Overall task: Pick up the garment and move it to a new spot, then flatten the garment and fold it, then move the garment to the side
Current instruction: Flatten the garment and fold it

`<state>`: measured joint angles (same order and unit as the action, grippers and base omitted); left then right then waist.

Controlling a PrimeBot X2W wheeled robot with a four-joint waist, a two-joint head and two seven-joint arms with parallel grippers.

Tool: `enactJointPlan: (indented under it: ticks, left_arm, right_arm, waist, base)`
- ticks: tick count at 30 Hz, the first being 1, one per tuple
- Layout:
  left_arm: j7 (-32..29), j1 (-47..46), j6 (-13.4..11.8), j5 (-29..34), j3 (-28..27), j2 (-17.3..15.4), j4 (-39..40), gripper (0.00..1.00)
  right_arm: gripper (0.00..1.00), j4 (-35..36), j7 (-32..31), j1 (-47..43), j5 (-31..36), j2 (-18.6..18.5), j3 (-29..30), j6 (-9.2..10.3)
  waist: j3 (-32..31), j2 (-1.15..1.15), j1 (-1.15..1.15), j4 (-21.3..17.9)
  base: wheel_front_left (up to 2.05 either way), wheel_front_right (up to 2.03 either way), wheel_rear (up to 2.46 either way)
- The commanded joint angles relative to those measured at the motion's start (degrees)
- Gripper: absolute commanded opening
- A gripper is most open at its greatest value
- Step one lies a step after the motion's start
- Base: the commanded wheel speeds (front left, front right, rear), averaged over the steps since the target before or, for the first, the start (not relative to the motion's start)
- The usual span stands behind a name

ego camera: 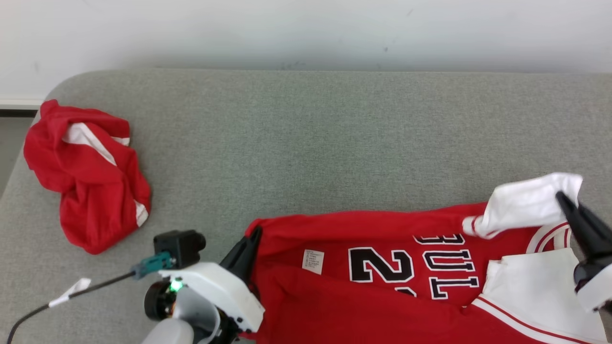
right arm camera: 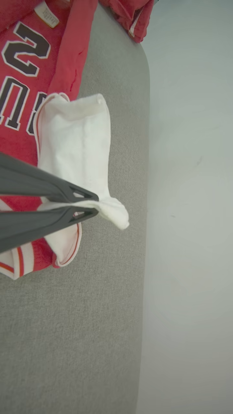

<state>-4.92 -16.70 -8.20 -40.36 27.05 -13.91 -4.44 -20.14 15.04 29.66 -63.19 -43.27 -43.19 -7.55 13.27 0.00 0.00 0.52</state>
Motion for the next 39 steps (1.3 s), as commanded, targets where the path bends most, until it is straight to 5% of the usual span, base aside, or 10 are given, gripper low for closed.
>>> enactJointPlan:
  ticks: [1, 11, 23, 24, 26, 27, 28, 29, 39]
  left_arm:
    - [0.76, 1.27, -0.27, -0.4, -0.34, -0.47, 0.45, 0.0]
    - [1.79, 7.66, -1.22, -2.37, -1.78, -1.69, 3.97, 0.0]
    - [2.17, 11.52, -2.49, -2.23, -1.64, -2.92, 4.57, 0.0]
    - [2.3, 11.82, -2.51, -2.18, -1.59, -3.0, 4.6, 0.0]
    - [2.14, 12.63, -2.54, -1.98, -1.15, -3.13, 4.54, 0.19]
    - [2.34, 13.02, -2.59, -1.8, -1.01, -3.2, 4.54, 0.43]
    - [2.56, 13.34, -2.72, -1.15, -0.81, -3.68, 4.29, 0.85]
    - [2.36, 13.78, -2.9, -0.83, -0.58, -4.09, 3.8, 1.0]
    - [11.8, 16.85, -6.83, 5.35, -1.49, -4.79, 2.32, 1.0]
  right_arm:
    - [0.0, 0.36, 0.13, -2.11, 1.15, 0.57, 1.17, 0.14]
    - [0.0, 3.9, 0.14, -13.55, 8.56, 5.67, 8.93, 0.14]
    - [0.0, 1.66, 0.15, -14.57, 10.67, 7.62, 7.64, 0.14]
    - [0.16, 1.35, 0.15, -14.69, 11.08, 7.56, 7.62, 0.14]
    - [0.48, 0.47, 0.15, -15.09, 11.62, 7.35, 7.28, 0.14]
    - [0.85, 0.16, 0.15, -15.18, 11.99, 7.27, 7.28, 0.14]
    - [1.0, -0.3, 0.15, -15.42, 12.21, 7.12, 7.04, 0.14]
    - [1.0, -0.77, 0.14, -15.77, 12.37, 6.93, 6.48, 0.14]
    - [1.0, -0.98, -0.15, -18.65, 7.36, 3.13, 7.77, 0.14]
  waist:
    - [-0.16, 0.0, 0.0, -0.19]
    - [-1.3, 0.0, 0.0, -2.09]
    - [-2.49, 0.0, 0.0, -3.77]
    - [-2.51, 0.0, 0.0, -3.89]
    - [-2.53, 0.0, 0.0, -4.1]
    - [-2.6, 0.0, 0.0, -4.19]
    - [-2.69, 0.0, 0.0, -4.27]
    - [-2.77, 0.0, 0.0, -4.35]
    - [-4.95, 0.0, 0.0, -4.85]
  base:
    - [0.0, 0.0, 0.0]
    - [0.0, 0.0, 0.0]
    - [0.0, 0.0, 0.0]
    - [0.0, 0.0, 0.0]
    - [0.0, 0.0, 0.0]
    - [0.0, 0.0, 0.0]
    - [0.0, 0.0, 0.0]
    - [0.0, 0.0, 0.0]
    - [0.0, 0.0, 0.0]
